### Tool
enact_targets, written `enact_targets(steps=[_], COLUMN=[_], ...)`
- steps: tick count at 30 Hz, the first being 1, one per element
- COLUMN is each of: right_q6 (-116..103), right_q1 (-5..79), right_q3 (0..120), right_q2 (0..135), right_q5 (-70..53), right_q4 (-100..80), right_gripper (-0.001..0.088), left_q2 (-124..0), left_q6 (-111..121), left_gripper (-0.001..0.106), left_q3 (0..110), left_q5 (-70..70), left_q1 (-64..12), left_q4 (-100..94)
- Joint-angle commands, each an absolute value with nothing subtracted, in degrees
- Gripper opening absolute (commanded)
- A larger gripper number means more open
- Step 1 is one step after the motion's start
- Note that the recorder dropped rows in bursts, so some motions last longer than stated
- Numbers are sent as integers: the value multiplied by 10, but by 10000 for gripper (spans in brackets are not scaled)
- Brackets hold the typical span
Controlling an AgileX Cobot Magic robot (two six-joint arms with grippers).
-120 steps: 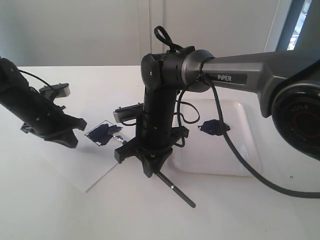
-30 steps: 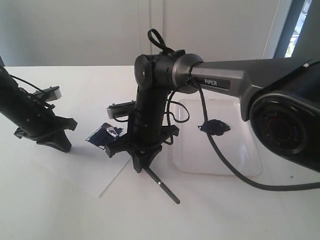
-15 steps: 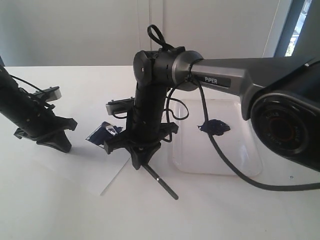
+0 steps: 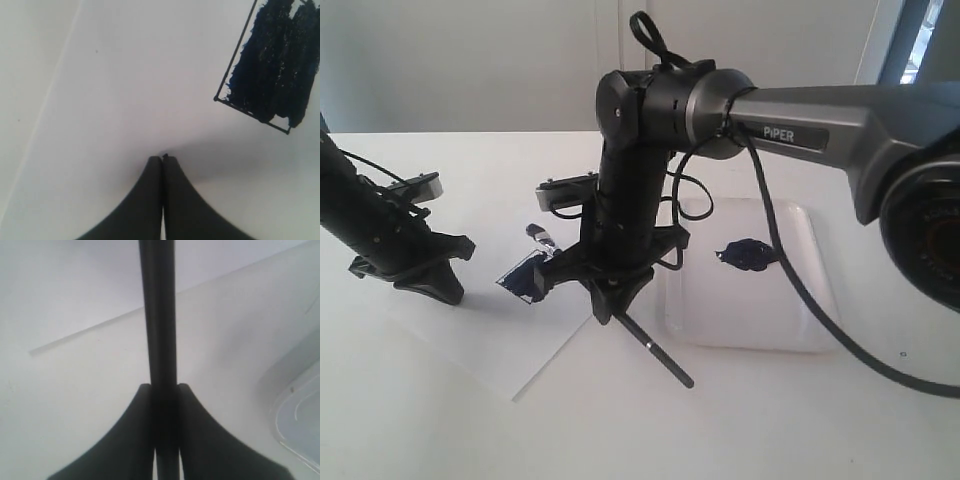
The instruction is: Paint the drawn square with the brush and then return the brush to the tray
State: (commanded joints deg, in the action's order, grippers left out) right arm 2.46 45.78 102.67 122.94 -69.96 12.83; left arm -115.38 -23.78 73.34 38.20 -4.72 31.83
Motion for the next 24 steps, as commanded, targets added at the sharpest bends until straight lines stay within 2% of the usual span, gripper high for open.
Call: enact_targets(steps=[16, 24], right_q6=[22, 17], right_q1=[458, 458], right_q3=[1025, 964], right_q2=[1276, 1280], right_q5=[-700, -700], right_q4=[132, 130], right_gripper=[0, 0], left_q2=[-1154, -1154], left_q6=[-238, -238], left_gripper=[0, 0], left_q3=[733, 733], left_q5=[385, 385], left_q1=[-47, -47], left_q4=[321, 321])
